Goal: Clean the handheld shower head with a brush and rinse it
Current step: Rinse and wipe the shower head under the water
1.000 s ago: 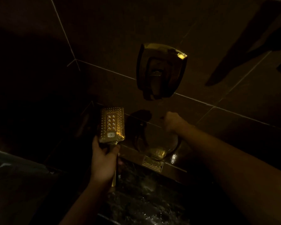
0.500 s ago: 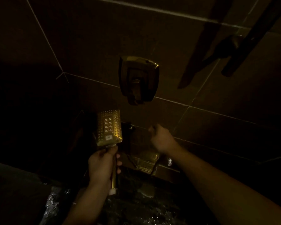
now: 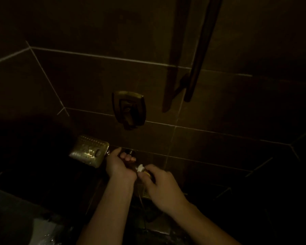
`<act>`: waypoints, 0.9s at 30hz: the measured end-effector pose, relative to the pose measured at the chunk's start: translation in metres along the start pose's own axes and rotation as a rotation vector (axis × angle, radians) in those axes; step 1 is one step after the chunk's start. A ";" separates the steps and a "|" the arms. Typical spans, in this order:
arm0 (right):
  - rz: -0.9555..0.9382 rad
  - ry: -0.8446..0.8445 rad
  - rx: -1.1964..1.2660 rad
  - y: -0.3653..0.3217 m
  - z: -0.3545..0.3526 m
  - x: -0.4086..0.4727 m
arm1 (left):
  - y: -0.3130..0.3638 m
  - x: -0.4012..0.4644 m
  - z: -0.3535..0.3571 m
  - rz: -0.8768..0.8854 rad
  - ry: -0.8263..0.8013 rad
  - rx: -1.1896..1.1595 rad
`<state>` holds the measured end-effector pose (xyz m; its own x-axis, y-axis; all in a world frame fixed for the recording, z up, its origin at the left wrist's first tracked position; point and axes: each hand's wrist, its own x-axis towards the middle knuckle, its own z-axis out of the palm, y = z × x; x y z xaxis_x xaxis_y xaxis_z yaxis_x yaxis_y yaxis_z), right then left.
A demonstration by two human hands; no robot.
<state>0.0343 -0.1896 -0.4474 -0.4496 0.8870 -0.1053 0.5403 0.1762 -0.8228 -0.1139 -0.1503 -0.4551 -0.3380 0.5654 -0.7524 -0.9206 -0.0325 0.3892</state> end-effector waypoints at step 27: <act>-0.078 0.018 -0.341 -0.045 -0.107 -0.033 | -0.031 -0.122 0.070 0.157 -0.142 -0.011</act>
<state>0.1011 -0.1806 -0.3472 -0.4877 0.8722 -0.0375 0.7127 0.3730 -0.5941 -0.0306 -0.1609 -0.3379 -0.4471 0.6634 -0.6000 -0.8612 -0.1380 0.4892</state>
